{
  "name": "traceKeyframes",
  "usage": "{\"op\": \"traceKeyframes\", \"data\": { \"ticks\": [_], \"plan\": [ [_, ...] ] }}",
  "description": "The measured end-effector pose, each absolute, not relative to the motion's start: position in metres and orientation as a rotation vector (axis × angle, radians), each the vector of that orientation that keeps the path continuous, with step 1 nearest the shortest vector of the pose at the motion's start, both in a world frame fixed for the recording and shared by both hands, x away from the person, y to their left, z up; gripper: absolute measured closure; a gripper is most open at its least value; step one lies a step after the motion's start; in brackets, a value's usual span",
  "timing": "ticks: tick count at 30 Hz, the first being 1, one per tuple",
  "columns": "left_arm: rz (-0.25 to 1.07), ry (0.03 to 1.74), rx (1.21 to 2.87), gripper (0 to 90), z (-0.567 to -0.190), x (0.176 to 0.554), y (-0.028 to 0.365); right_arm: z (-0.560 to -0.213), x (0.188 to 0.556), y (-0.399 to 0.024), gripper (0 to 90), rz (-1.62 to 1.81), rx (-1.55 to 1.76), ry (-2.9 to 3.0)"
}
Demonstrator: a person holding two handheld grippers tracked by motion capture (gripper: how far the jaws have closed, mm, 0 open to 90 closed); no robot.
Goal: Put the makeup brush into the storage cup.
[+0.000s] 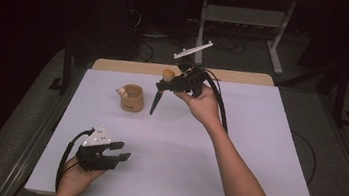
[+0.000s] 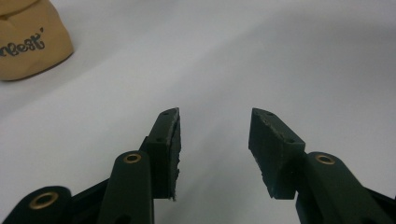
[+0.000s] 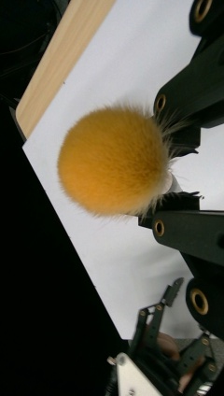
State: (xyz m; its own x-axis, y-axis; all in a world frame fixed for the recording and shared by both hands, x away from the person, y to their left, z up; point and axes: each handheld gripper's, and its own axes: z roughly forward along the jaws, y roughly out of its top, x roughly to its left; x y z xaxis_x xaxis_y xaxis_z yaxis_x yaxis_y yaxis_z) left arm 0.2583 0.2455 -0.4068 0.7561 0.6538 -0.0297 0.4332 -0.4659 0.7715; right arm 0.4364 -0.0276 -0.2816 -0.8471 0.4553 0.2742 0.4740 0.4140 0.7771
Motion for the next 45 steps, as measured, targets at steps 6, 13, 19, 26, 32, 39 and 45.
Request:
{"op": "traceKeyframes", "data": {
  "ticks": [6,13,19,26,32,39,45],
  "plan": [
    [0.342,0.821,2.137,52.1,-0.408,0.259,0.247,-0.275,0.452,-0.015,72.5,-1.464,-0.881,-2.632],
    [0.329,0.832,2.136,51.6,-0.410,0.259,0.247,-0.270,0.466,0.001,72.5,-1.464,-0.895,-2.632],
    [0.332,0.819,2.145,51.6,-0.410,0.259,0.247,-0.265,0.476,0.014,72.5,-1.468,-0.909,-2.634],
    [0.325,0.831,2.133,51.3,-0.410,0.259,0.247,-0.261,0.488,0.030,72.5,-1.466,-0.943,-2.649],
    [0.331,0.827,2.139,50.7,-0.410,0.259,0.250,-0.261,0.495,0.042,72.5,-1.454,-0.978,-2.660],
    [0.330,0.826,2.129,50.3,-0.410,0.259,0.250,-0.266,0.503,0.049,72.4,-1.448,-1.030,-2.665],
    [0.330,0.817,2.147,49.8,-0.410,0.259,0.250,-0.275,0.508,0.054,72.4,-1.434,-1.061,-2.671]
  ]
}}
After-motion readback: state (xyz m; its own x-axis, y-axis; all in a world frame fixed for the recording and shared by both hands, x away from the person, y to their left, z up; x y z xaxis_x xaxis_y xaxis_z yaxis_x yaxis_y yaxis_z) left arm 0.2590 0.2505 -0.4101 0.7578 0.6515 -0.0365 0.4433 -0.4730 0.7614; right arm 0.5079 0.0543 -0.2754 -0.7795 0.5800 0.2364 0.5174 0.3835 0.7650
